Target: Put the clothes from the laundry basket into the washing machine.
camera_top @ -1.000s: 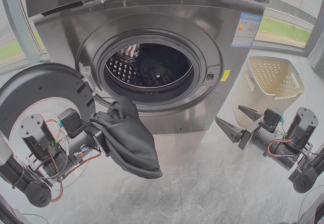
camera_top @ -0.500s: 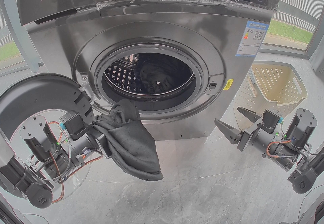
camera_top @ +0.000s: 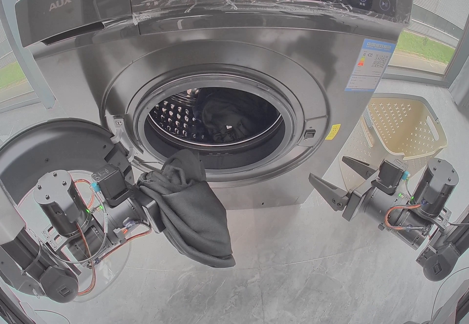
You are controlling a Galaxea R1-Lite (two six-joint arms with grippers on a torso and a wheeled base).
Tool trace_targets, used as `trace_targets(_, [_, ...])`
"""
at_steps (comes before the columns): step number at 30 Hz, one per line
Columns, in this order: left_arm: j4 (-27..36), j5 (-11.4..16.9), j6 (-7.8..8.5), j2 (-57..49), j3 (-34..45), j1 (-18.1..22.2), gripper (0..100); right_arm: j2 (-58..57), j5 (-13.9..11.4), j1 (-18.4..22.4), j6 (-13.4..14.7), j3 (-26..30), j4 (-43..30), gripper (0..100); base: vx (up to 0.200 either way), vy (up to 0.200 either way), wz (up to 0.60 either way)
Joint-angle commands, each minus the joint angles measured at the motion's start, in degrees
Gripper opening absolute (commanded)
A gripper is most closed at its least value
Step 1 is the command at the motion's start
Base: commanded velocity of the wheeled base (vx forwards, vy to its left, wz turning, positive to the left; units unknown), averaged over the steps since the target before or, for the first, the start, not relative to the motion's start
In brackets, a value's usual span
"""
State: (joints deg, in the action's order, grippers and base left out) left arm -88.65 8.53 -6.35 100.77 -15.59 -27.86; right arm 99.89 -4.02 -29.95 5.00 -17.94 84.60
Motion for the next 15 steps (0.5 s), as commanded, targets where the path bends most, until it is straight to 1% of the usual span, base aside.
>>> trace_targets(1, [0.0,-0.1,-0.06,0.7,-0.1,0.0,0,0.1,0.0,-0.2,0.0,0.1,0.0,100,0.2,0.0,0.0])
trace_targets(6, [0.0,-0.2,-0.06,0.7,-0.1,-0.8,0,0.1,-0.1,-0.4,0.0,0.4,0.0,100,0.2,0.0,0.0])
trace_targets(15, [-0.1,-0.4,0.11,1.8,0.0,-2.3,0,0.0,0.0,-1.2,0.0,0.5,-0.1,100,0.0,0.0,0.0])
